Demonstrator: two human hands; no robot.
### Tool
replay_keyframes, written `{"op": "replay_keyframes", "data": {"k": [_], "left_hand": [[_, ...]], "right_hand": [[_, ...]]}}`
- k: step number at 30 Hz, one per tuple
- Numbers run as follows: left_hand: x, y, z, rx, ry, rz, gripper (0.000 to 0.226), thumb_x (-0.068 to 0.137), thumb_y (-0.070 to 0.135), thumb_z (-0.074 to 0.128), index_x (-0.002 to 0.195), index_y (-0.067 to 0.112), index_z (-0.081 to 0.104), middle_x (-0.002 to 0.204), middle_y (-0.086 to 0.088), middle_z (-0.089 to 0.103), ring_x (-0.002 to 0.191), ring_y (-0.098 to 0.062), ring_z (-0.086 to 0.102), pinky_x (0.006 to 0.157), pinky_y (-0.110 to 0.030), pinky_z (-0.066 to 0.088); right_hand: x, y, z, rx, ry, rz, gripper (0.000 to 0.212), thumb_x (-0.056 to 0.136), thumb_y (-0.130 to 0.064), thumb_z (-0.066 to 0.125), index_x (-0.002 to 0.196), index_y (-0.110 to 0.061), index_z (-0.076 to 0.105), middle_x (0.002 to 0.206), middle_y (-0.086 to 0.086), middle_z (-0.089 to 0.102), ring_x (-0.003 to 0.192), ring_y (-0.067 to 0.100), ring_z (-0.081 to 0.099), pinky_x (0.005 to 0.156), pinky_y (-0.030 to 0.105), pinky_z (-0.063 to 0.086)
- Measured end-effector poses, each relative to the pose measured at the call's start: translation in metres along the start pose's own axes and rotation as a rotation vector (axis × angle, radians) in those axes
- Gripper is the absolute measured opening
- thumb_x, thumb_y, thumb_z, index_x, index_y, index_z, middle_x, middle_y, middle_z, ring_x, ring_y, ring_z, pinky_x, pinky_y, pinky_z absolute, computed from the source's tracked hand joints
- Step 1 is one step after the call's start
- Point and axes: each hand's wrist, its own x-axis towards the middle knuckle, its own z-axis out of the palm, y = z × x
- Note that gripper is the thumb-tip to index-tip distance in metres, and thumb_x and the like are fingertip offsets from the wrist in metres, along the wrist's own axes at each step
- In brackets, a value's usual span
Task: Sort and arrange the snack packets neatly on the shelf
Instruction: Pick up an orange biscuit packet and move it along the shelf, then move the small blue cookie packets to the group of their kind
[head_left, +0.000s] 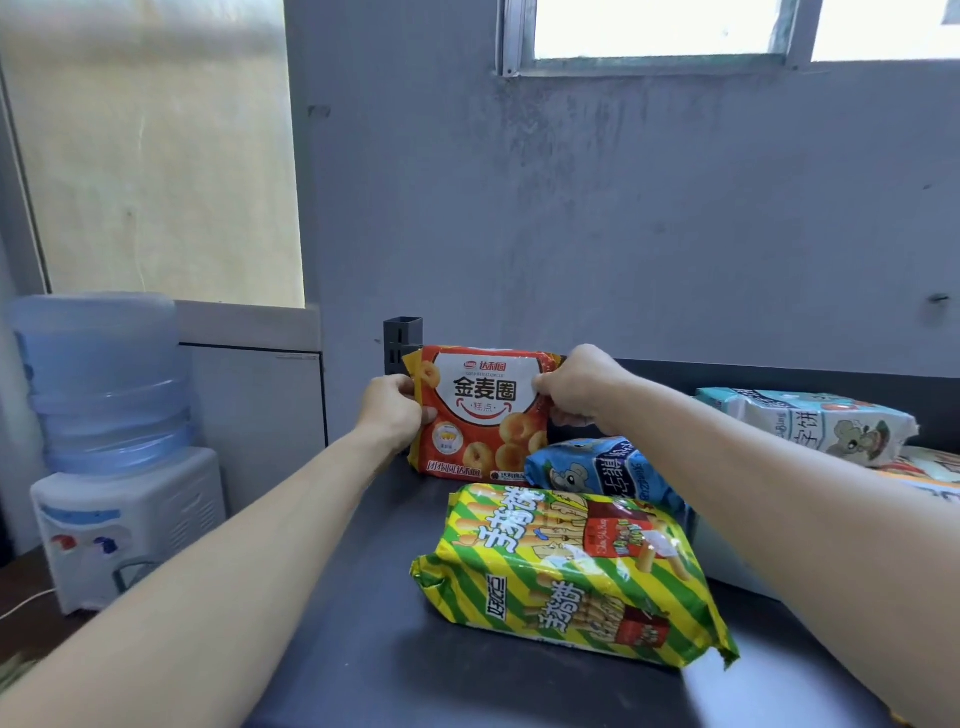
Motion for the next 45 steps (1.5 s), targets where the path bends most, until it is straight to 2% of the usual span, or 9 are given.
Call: {"op": "replay_keyframes", "data": {"k": [8, 12, 14, 16, 22, 28, 38, 43, 45], "left_hand": [[-0.011, 0.009, -0.009, 0.064, 0.009, -0.060, 0.040, 0.086, 0.002, 0.062, 0.123, 0.005, 0.047, 0.121, -0.016, 0.058, 0.109, -0.031, 0.058, 0.087, -0.041, 0.051], [-0.019, 0.012, -0.013, 0.092, 0.077, -0.054, 0.030, 0.086, 0.002, 0.063, 0.108, 0.011, 0.043, 0.109, -0.009, 0.048, 0.096, -0.024, 0.050, 0.075, -0.033, 0.043], [-0.023, 0.017, -0.016, 0.133, 0.163, -0.011, 0.024, 0.085, 0.004, 0.063, 0.100, 0.010, 0.045, 0.114, -0.011, 0.048, 0.094, -0.021, 0.044, 0.072, -0.031, 0.039], [-0.029, 0.024, -0.019, 0.158, 0.200, 0.044, 0.034, 0.086, 0.007, 0.063, 0.116, 0.005, 0.047, 0.125, -0.014, 0.049, 0.097, -0.021, 0.044, 0.075, -0.031, 0.040], [-0.065, 0.054, -0.012, 0.164, -0.006, 0.170, 0.026, 0.086, 0.010, 0.065, 0.109, 0.007, 0.054, 0.108, -0.009, 0.057, 0.098, -0.024, 0.057, 0.076, -0.031, 0.046], [-0.100, 0.074, -0.004, 0.153, -0.207, 0.231, 0.015, 0.085, 0.011, 0.066, 0.098, 0.013, 0.059, 0.095, -0.005, 0.064, 0.087, -0.017, 0.062, 0.083, -0.032, 0.050], [-0.143, 0.095, -0.001, 0.190, -0.211, 0.233, 0.011, 0.085, 0.012, 0.066, 0.090, 0.020, 0.060, 0.097, -0.004, 0.065, 0.092, -0.018, 0.063, 0.089, -0.037, 0.052], [-0.165, 0.105, 0.004, 0.203, -0.177, 0.207, 0.011, 0.086, 0.012, 0.066, 0.089, 0.020, 0.059, 0.096, -0.004, 0.065, 0.088, -0.015, 0.062, 0.089, -0.036, 0.052], [-0.174, 0.109, 0.004, 0.208, -0.153, 0.202, 0.011, 0.086, 0.012, 0.065, 0.087, 0.021, 0.059, 0.096, -0.005, 0.065, 0.087, -0.015, 0.062, 0.084, -0.033, 0.053]], "right_hand": [[-0.006, 0.001, -0.020, -0.125, 0.030, -0.063, 0.020, 0.093, -0.020, 0.056, 0.084, -0.002, 0.057, 0.081, 0.013, 0.061, 0.064, 0.021, 0.058, 0.067, 0.029, 0.055], [-0.016, 0.001, -0.039, -0.117, -0.010, -0.108, 0.019, 0.089, -0.011, 0.056, 0.071, -0.007, 0.052, 0.078, 0.011, 0.056, 0.057, 0.015, 0.051, 0.055, 0.023, 0.045], [-0.024, 0.001, -0.045, -0.134, -0.013, -0.115, 0.012, 0.089, -0.013, 0.058, 0.086, -0.002, 0.060, 0.080, 0.011, 0.058, 0.063, 0.018, 0.054, 0.059, 0.024, 0.047], [-0.030, 0.002, -0.051, -0.180, 0.006, -0.118, 0.025, 0.090, -0.017, 0.059, 0.102, 0.004, 0.062, 0.086, 0.013, 0.063, 0.071, 0.021, 0.058, 0.069, 0.027, 0.053], [-0.047, 0.009, -0.068, -0.272, -0.003, -0.144, 0.026, 0.087, -0.026, 0.065, 0.092, 0.000, 0.063, 0.072, 0.007, 0.063, 0.063, 0.017, 0.058, 0.054, 0.022, 0.048], [-0.059, 0.015, -0.082, -0.359, -0.050, -0.145, 0.028, 0.086, -0.030, 0.066, 0.095, -0.004, 0.062, 0.081, 0.005, 0.064, 0.067, 0.015, 0.058, 0.056, 0.024, 0.045], [-0.067, 0.024, -0.101, -0.436, -0.112, -0.211, 0.033, 0.084, -0.032, 0.069, 0.094, -0.005, 0.056, 0.086, 0.007, 0.059, 0.077, 0.021, 0.056, 0.065, 0.029, 0.044], [-0.071, 0.032, -0.099, -0.543, -0.162, -0.206, 0.061, 0.086, -0.039, 0.066, 0.129, 0.000, 0.047, 0.131, 0.016, 0.053, 0.114, 0.033, 0.053, 0.083, 0.035, 0.042], [-0.070, 0.034, -0.096, -0.561, -0.201, -0.201, 0.067, 0.085, -0.043, 0.065, 0.133, 0.000, 0.045, 0.138, 0.015, 0.050, 0.121, 0.033, 0.050, 0.091, 0.037, 0.042]]}}
